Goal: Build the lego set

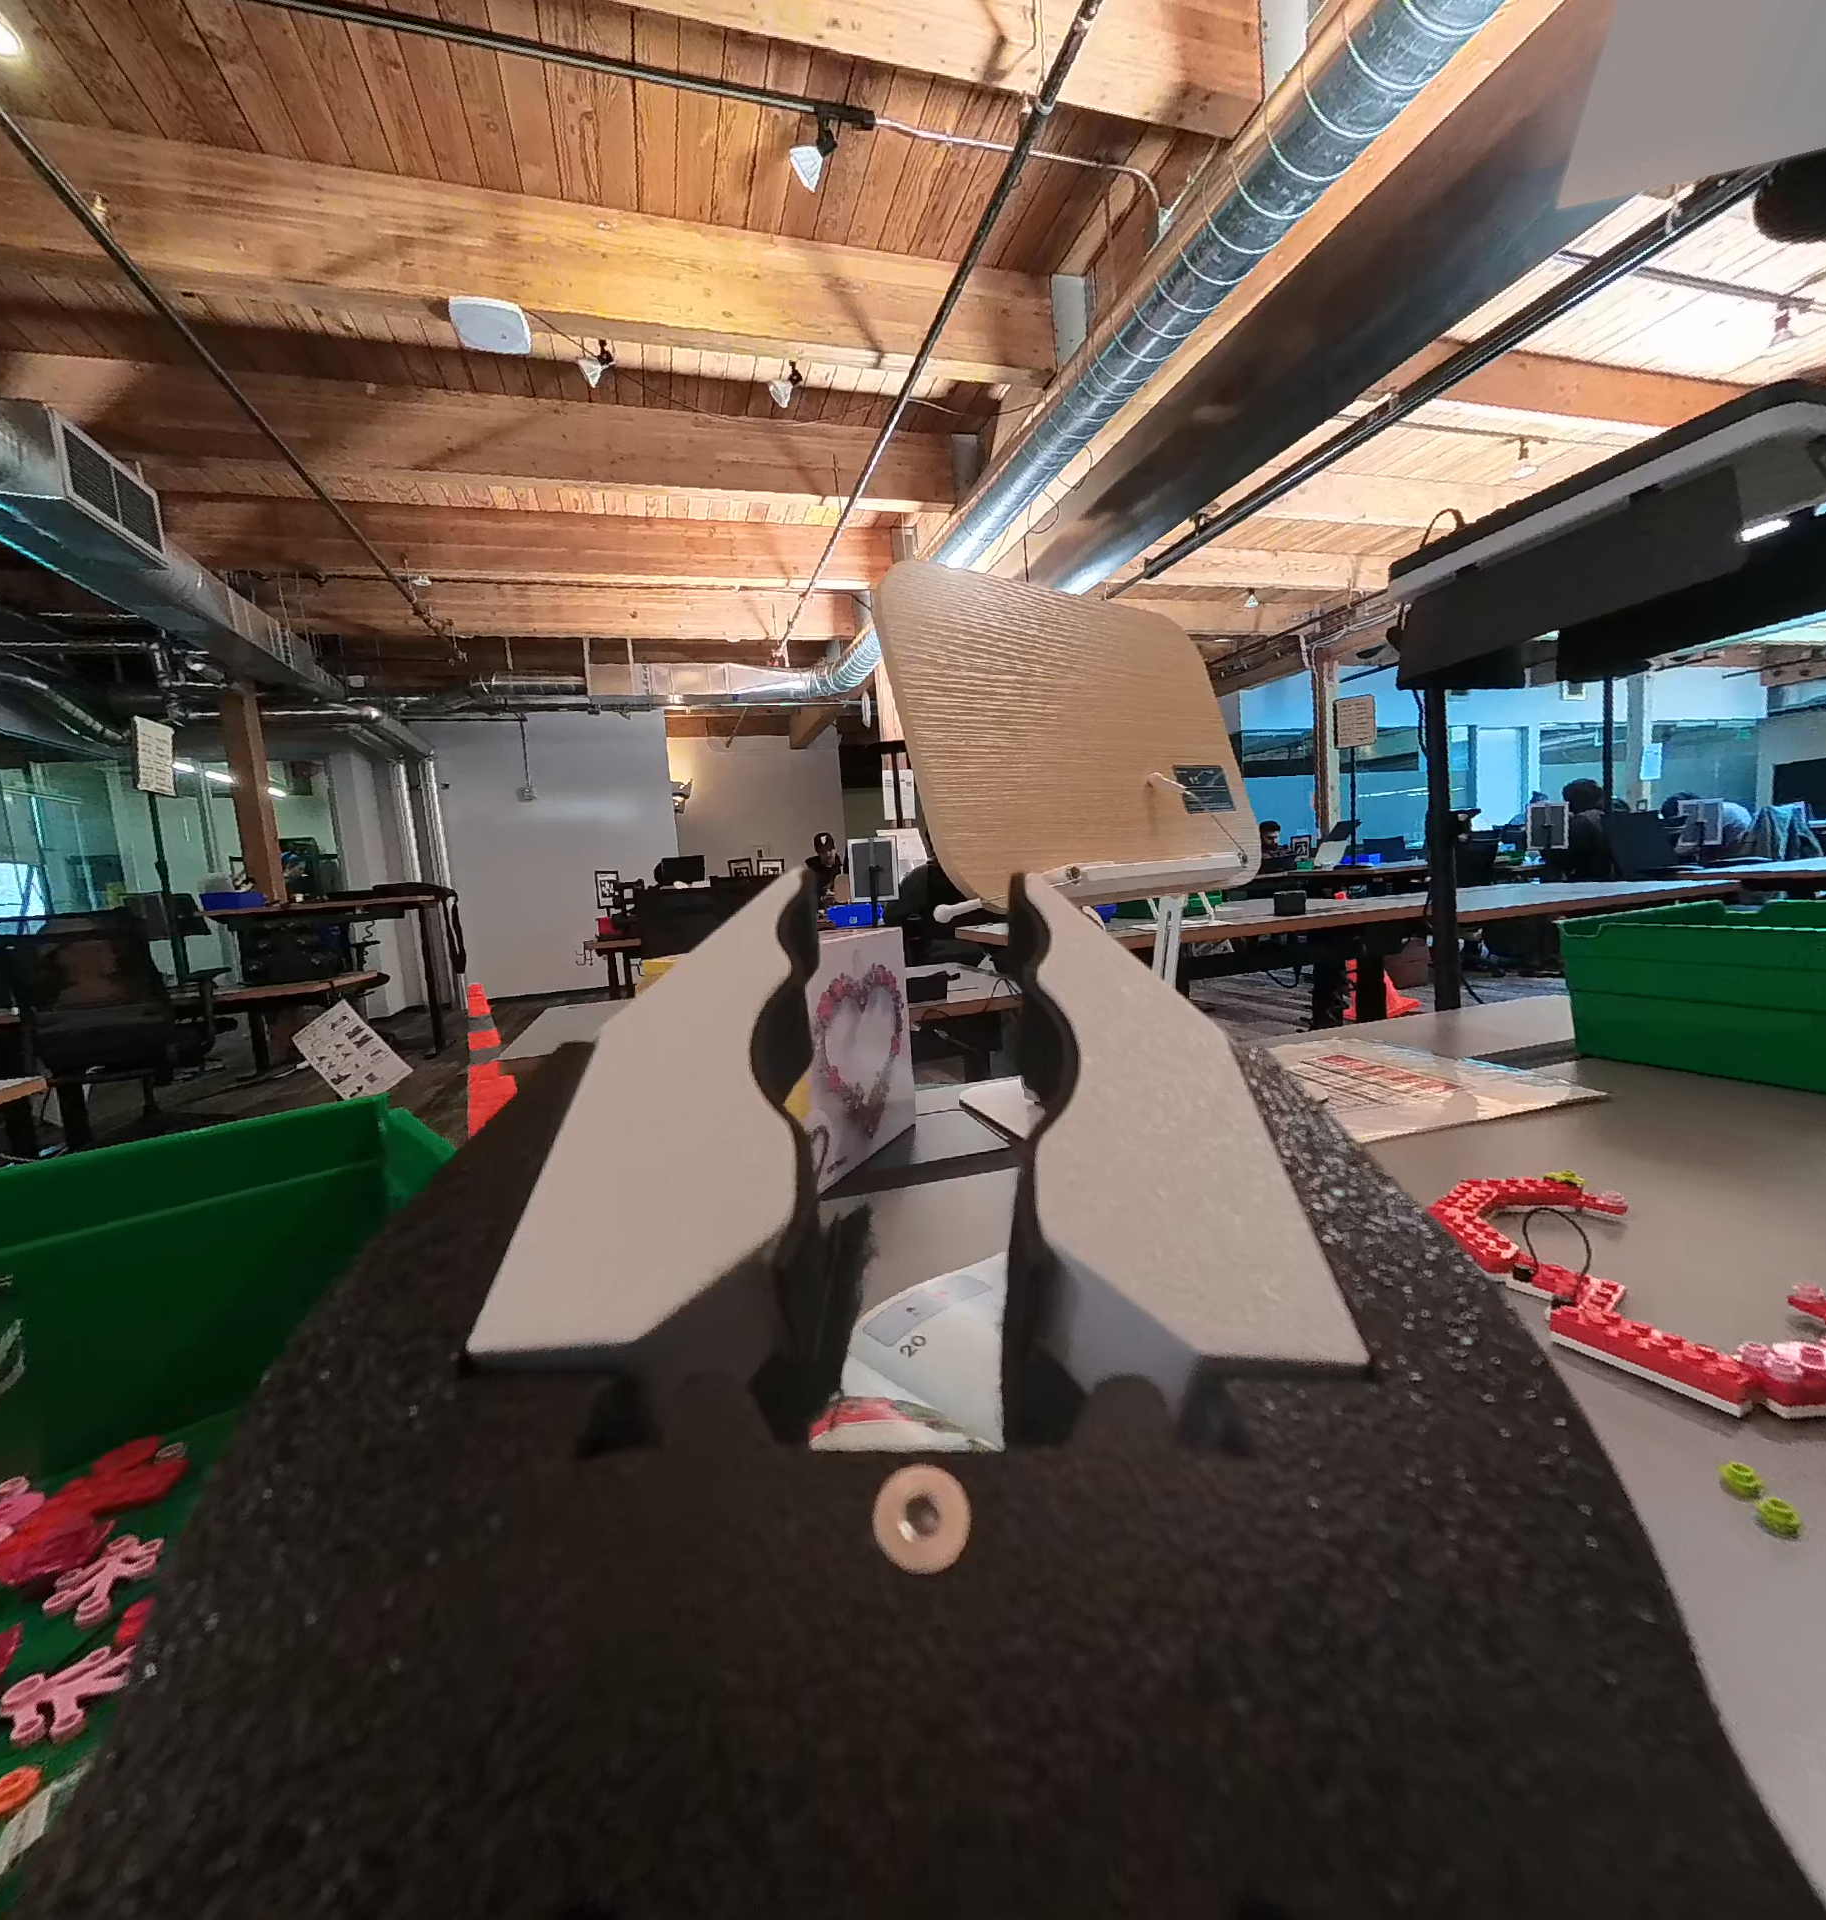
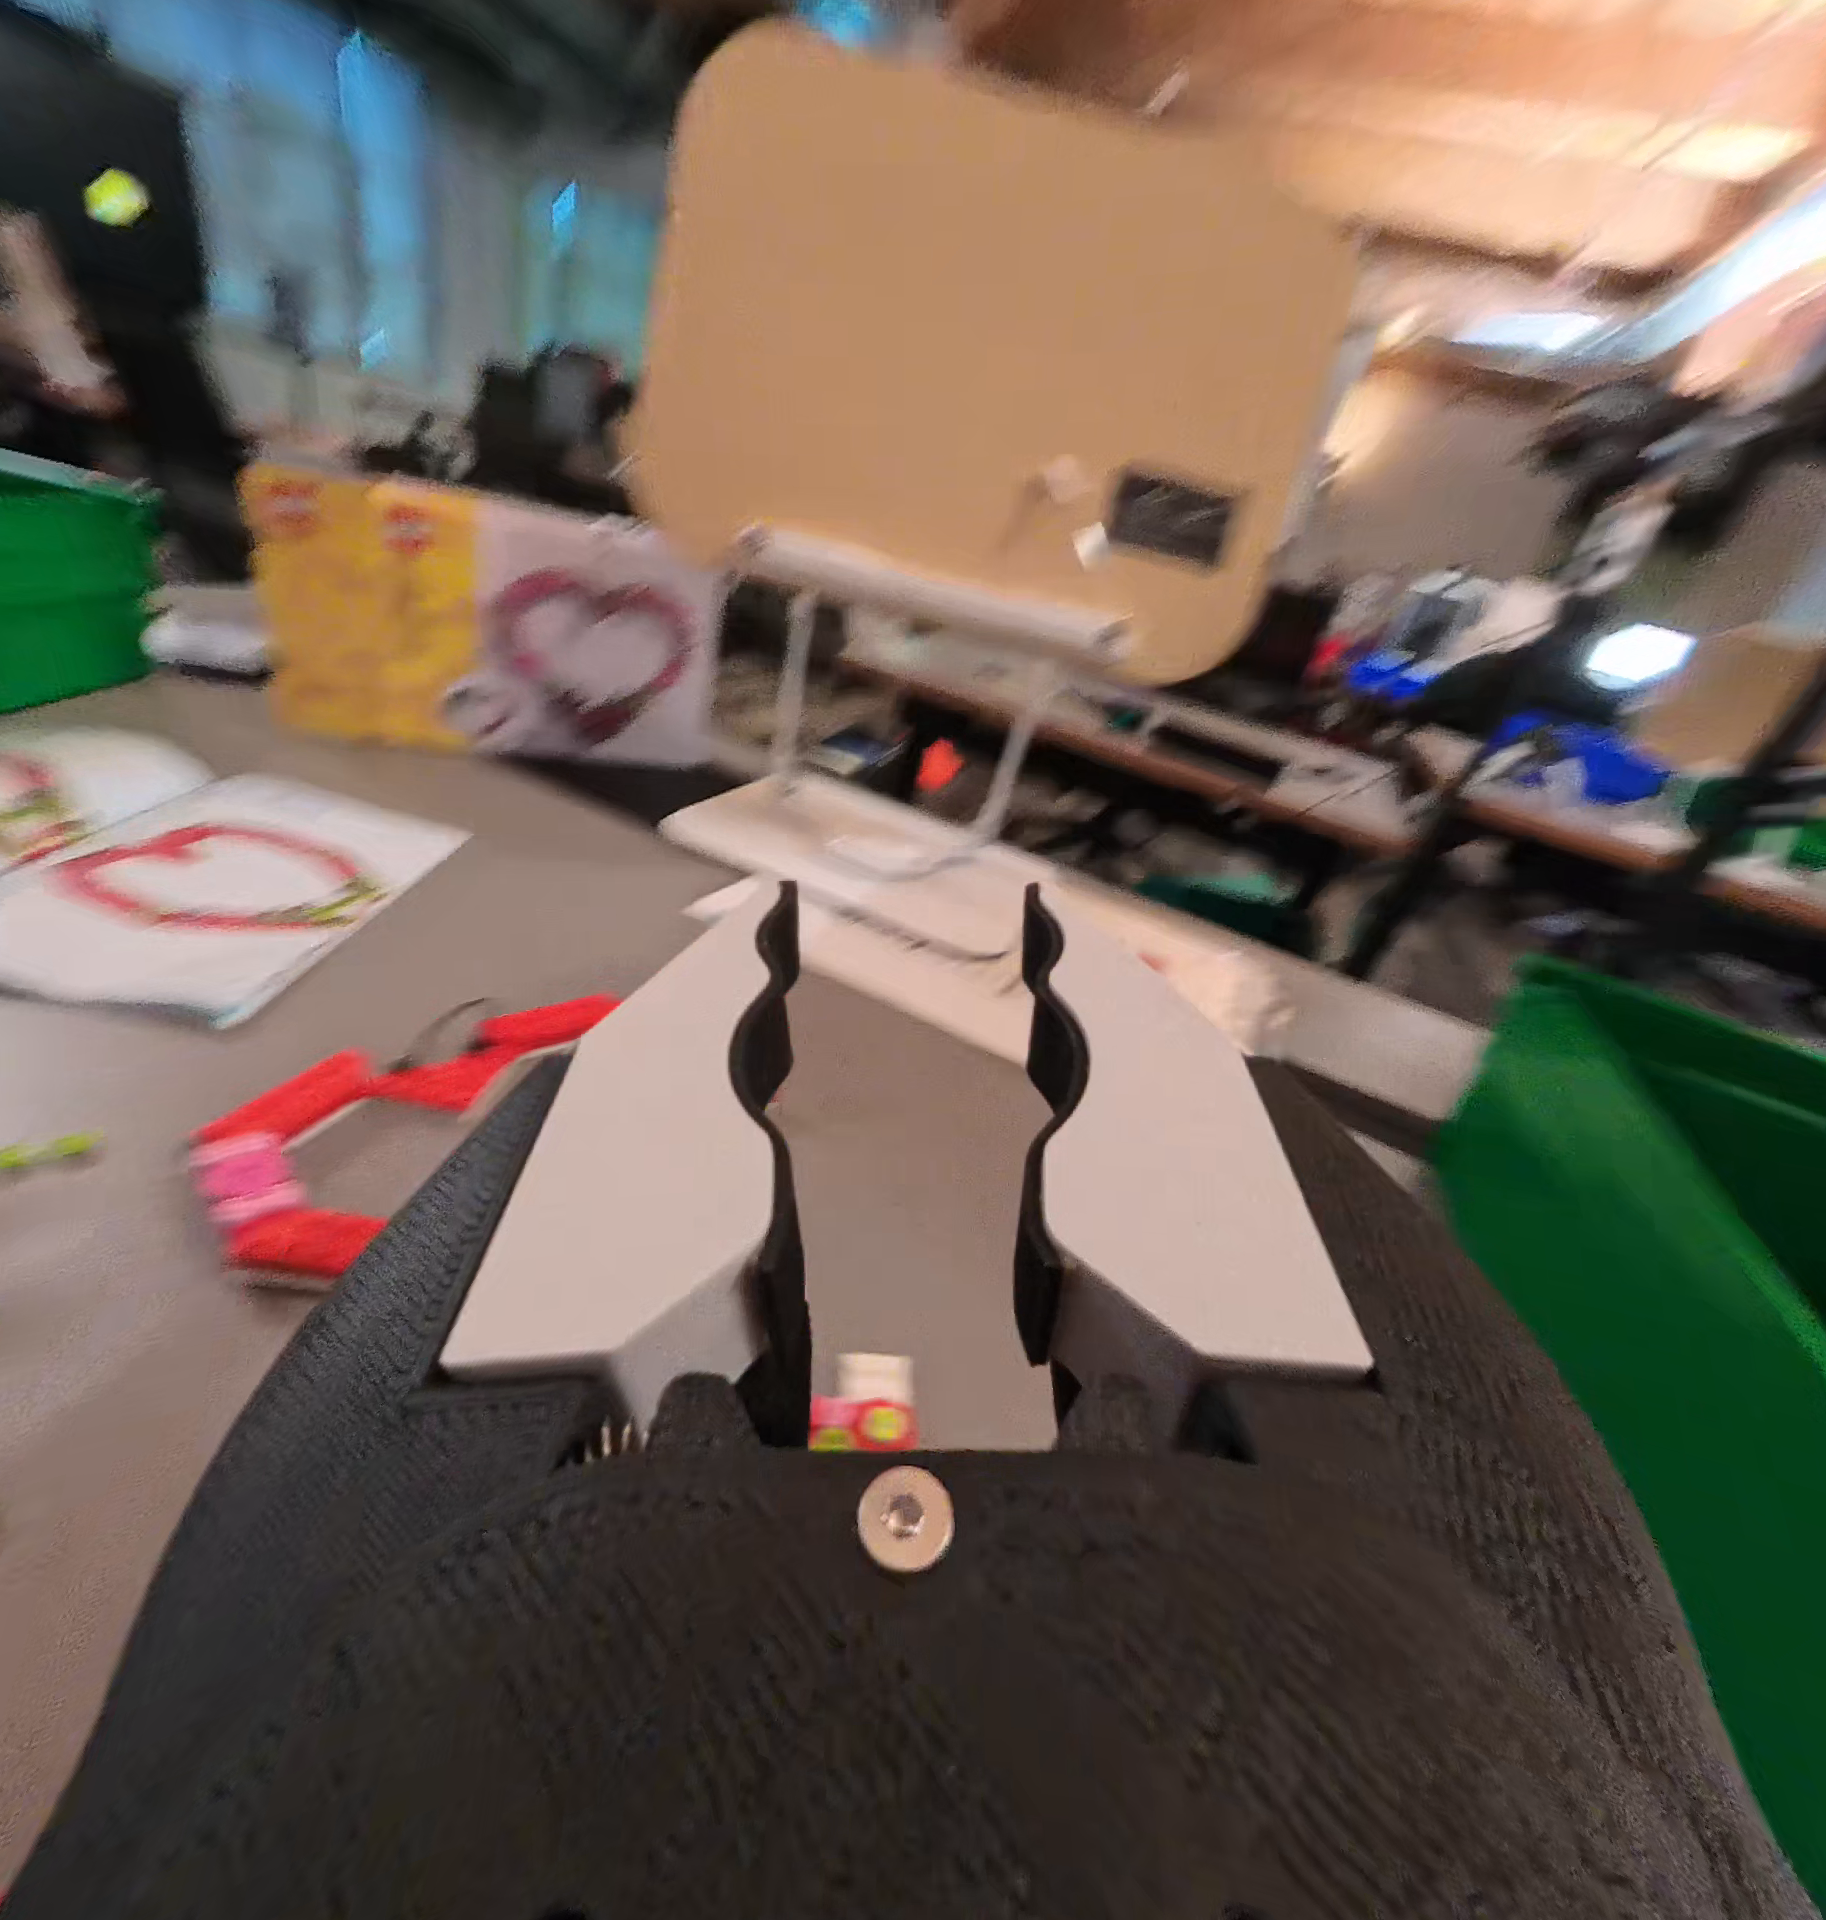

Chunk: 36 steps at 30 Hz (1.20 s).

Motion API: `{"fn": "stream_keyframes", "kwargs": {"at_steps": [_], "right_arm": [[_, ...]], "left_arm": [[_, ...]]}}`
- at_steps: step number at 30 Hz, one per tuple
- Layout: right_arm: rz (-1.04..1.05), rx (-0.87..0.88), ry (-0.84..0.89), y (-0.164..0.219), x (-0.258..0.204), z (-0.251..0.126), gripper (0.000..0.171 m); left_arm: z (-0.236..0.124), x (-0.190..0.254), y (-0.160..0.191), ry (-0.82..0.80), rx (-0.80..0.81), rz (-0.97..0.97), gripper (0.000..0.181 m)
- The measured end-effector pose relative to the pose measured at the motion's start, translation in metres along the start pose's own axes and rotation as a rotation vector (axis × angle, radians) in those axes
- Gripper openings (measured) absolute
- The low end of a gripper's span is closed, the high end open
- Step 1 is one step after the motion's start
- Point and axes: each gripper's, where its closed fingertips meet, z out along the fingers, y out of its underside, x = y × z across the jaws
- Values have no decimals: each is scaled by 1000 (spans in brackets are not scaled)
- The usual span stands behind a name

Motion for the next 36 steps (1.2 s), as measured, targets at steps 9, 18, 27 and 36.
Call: {"fn": "stream_keyframes", "kwargs": {"at_steps": [9, 18, 27, 36], "right_arm": [[-222, 101, 469, 19, 119, -68, 34], [-348, 69, 437, 33, 108, -63, 27], [-317, 87, 435, 36, 111, -68, 27], [-317, 160, 423, 13, 78, -79, 27]], "left_arm": [[1, 9, 3, 30, -11, -6, 34], [1, 15, 0, 47, 0, -5, 34], [-2, 36, -18, 122, 41, 40, 33], [-5, 63, -15, 241, 15, 78, 31]]}}
